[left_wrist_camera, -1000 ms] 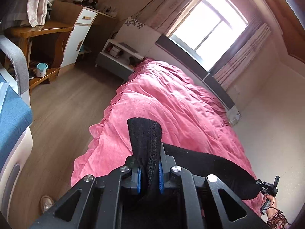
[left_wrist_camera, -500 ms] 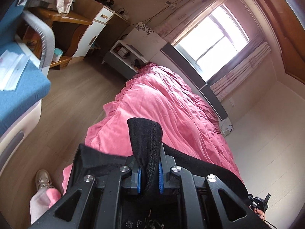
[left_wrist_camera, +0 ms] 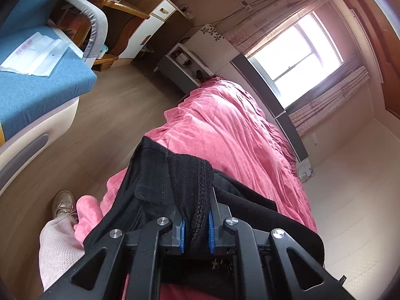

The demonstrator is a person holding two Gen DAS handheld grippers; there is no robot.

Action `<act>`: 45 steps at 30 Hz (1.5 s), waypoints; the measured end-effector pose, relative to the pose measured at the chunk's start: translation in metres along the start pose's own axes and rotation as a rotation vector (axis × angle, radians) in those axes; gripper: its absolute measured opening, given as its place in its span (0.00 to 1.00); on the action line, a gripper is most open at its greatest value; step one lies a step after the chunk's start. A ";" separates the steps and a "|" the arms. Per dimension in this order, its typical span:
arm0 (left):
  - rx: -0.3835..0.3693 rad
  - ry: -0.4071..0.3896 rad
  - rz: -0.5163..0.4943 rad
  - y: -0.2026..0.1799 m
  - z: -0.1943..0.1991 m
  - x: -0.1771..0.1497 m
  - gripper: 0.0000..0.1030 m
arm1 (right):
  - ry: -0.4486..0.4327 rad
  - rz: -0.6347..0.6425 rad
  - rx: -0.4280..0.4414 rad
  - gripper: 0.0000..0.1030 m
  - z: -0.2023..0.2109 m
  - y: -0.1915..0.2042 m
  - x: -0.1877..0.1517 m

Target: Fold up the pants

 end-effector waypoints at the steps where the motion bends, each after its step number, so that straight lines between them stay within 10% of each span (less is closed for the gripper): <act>1: 0.003 0.002 -0.002 0.001 0.001 -0.002 0.13 | 0.003 -0.002 -0.002 0.16 0.000 -0.003 -0.002; 13: -0.003 0.006 -0.005 -0.003 0.040 -0.008 0.41 | 0.053 -0.096 -0.162 0.51 0.050 -0.047 -0.035; 21: -0.166 -0.008 0.119 -0.026 0.047 -0.022 0.65 | 0.187 -0.336 0.098 0.67 0.065 -0.057 -0.063; 32: -0.186 0.183 0.008 -0.075 0.007 -0.053 0.73 | 0.171 -0.265 0.148 0.69 0.067 -0.009 -0.061; 35: -0.135 0.205 0.011 -0.073 -0.011 -0.053 0.74 | 0.189 -0.276 0.126 0.45 0.040 -0.003 -0.055; 37: -0.060 0.237 0.029 -0.066 -0.029 -0.051 0.71 | 0.208 -0.207 0.064 0.10 0.021 0.011 -0.049; 40: -0.027 0.259 0.028 -0.062 -0.042 -0.049 0.27 | 0.216 -0.145 0.049 0.08 0.012 0.041 -0.031; 45: -0.050 0.176 -0.080 -0.086 -0.037 -0.035 0.11 | -0.041 -0.018 0.322 0.07 0.073 0.106 0.021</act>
Point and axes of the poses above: each gripper's, at about its wrist camera, not at the fingertips, and z roughly against the way its jaws point, y to its left, x to its top, the point moved 2 cm from there along -z, roughly the way its jaws point, and after that the axes turned 14 degrees about -x, right-handed, at the moved point
